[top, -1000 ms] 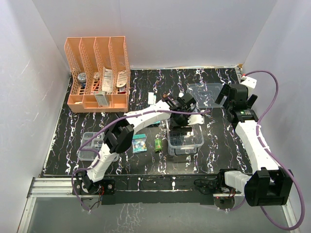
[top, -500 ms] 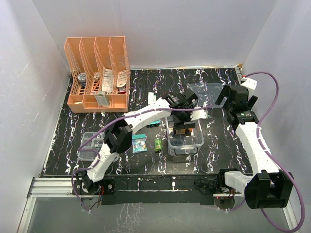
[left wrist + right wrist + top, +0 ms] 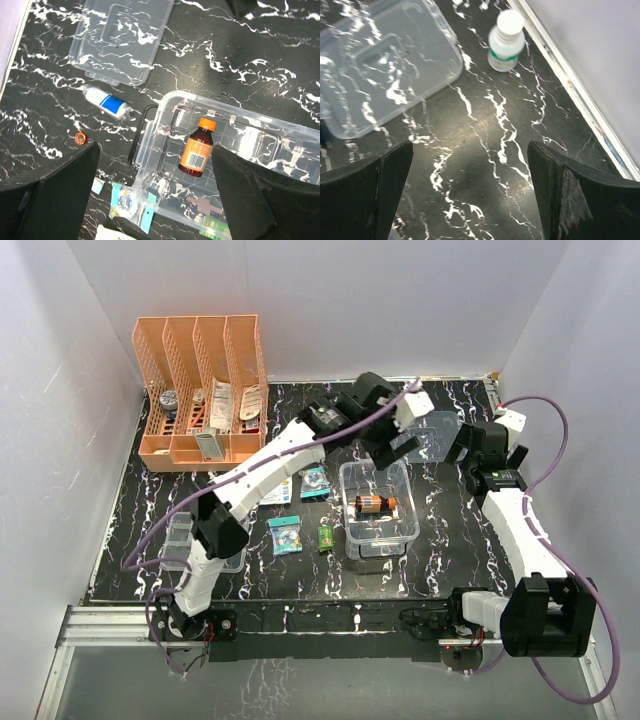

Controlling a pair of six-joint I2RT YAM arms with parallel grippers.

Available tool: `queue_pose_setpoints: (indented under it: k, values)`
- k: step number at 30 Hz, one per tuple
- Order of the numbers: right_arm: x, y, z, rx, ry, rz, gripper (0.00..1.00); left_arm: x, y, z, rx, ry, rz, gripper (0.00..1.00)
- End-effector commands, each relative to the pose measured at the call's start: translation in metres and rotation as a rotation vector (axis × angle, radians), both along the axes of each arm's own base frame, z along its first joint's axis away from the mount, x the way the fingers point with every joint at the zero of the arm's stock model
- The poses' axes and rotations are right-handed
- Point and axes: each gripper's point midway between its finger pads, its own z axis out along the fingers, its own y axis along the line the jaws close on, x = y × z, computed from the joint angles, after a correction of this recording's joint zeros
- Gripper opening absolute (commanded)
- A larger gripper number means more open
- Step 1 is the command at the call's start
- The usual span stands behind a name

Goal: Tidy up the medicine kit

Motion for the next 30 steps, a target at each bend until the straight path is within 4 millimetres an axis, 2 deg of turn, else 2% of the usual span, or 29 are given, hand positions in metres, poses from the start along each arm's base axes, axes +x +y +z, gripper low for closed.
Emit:
queue_pose_setpoints:
  k: [1,6,7,9,13,21,24,30]
  values:
    - [0.006,-0.022,-0.011,-0.036,-0.020,-0.050,0.98,0.006,0.034,0.065,-0.184,0.022,0.127,0.93]
    - [0.014,-0.039,-0.023,-0.070,-0.034,-0.059,0.98,0.018,0.067,0.068,-0.222,0.035,0.186,0.94]
    - [0.016,-0.042,-0.027,-0.077,-0.030,-0.057,0.98,0.019,0.074,0.061,-0.217,0.047,0.197,0.93]
    - [0.021,-0.047,-0.031,-0.092,-0.030,-0.055,0.98,0.025,0.090,0.061,-0.240,0.047,0.223,0.93]
    - [0.027,-0.057,-0.036,-0.123,-0.035,-0.060,0.98,0.032,0.108,0.053,-0.259,0.053,0.243,0.93]
    - [0.036,-0.068,-0.044,-0.154,-0.068,-0.052,0.98,0.039,0.134,0.045,-0.314,0.076,0.278,0.94]
    - [0.040,-0.071,-0.048,-0.167,-0.074,-0.065,0.98,0.036,0.140,0.044,-0.335,0.092,0.275,0.98]
    - [0.054,-0.078,-0.056,-0.183,-0.063,-0.071,0.98,0.031,0.146,0.041,-0.358,0.136,0.274,0.99]
